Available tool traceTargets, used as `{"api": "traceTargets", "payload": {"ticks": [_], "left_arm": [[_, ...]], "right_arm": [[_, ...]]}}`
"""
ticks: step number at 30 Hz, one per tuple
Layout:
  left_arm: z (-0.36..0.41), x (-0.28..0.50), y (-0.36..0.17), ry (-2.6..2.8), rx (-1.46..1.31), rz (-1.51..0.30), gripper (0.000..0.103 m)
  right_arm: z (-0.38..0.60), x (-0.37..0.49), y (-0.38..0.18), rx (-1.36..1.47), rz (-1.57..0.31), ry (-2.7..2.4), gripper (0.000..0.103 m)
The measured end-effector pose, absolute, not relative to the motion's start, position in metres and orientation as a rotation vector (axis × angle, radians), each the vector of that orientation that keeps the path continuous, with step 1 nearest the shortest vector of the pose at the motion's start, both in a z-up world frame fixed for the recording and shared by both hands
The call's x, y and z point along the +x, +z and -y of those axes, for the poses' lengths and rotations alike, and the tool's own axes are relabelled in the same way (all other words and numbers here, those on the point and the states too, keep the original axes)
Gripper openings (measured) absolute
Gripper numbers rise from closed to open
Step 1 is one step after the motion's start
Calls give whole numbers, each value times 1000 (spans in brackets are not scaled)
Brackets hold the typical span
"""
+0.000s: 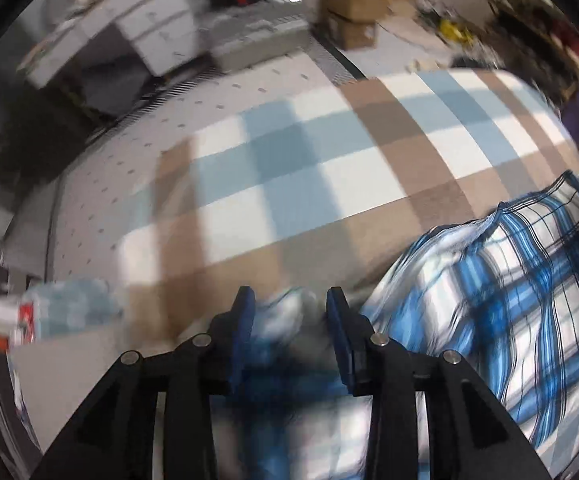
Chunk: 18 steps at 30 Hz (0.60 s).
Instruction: Fold large clothes
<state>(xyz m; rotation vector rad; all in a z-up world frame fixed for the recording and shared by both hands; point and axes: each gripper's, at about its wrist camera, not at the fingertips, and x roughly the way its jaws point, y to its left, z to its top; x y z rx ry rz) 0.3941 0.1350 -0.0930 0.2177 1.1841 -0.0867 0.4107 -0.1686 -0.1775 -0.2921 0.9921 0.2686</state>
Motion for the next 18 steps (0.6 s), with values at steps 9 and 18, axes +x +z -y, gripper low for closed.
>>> {"api": "traceTargets", "payload": {"ticks": [9,18], "left_arm": [[-183,308,-99,-137,1,-1144,85],[-170,294,-155,-218,-112,-1277,85]], "right_arm": [[224,271,-156,-264,-769,207,75],[271,266,-200,-153,-903,37,75]]}}
